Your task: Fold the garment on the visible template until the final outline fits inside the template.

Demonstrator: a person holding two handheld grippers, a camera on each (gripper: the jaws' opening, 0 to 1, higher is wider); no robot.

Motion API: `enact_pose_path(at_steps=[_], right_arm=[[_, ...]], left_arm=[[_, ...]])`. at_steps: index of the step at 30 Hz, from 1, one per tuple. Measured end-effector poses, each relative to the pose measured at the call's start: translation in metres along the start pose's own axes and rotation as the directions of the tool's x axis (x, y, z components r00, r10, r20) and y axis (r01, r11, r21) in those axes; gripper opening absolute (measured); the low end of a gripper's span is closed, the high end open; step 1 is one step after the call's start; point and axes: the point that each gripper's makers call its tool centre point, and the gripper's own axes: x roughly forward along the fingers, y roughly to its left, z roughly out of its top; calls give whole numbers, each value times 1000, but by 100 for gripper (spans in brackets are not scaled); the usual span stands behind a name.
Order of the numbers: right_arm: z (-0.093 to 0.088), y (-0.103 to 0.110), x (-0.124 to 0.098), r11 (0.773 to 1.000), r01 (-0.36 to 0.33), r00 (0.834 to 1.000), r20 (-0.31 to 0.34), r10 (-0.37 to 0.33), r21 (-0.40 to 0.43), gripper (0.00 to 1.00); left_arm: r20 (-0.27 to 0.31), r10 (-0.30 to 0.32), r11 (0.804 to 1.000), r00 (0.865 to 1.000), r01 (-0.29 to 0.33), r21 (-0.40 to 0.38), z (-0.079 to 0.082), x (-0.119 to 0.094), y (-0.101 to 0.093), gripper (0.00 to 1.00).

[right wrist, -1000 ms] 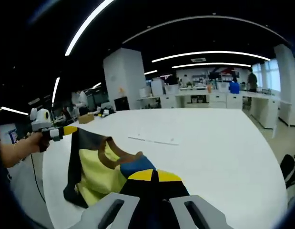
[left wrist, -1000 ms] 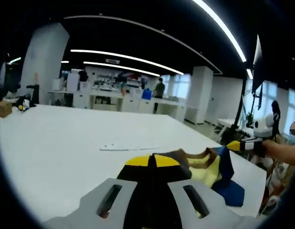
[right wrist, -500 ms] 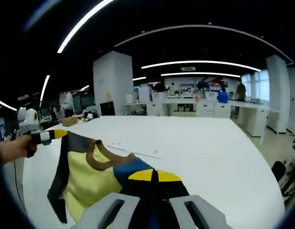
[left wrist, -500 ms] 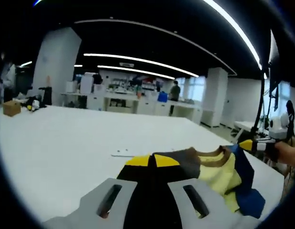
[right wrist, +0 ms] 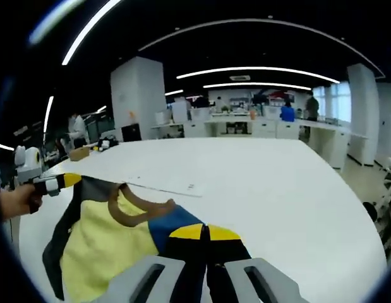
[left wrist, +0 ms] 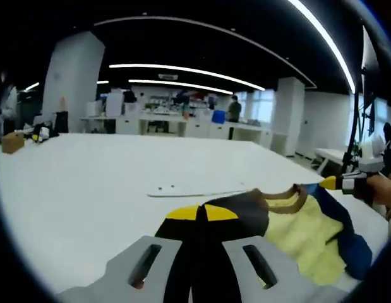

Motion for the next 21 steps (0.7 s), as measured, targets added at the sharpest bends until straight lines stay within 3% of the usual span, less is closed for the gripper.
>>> enact_pose_path(at_steps=[3, 11, 14, 20, 21], right_arm=[[-9, -4, 11, 999, 24, 999, -35, -22, 46, 0], [-31, -8, 22, 999, 52, 992, -112, -53, -6, 0], [-37, -12, 25, 998, 60, 989, -138, -56, 23, 0], [-38, -8, 22, 998, 47, 988, -151, -42, 35, 0], [-38, -7, 21, 998, 41, 987, -156, -34, 39, 5]], left_arm=[[-27, 4, 1000, 1000, -3, 11, -10, 8, 1, 0], [-97, 22, 998, 995, -17, 52, -32, 21, 11, 0], [-114, 18, 1000, 993, -15, 25, -38, 20, 15, 0], [-127, -2, 997, 992, 11, 71, -38, 11, 9, 7], [-126, -5, 997, 992, 15, 77, -37, 9, 9, 10]])
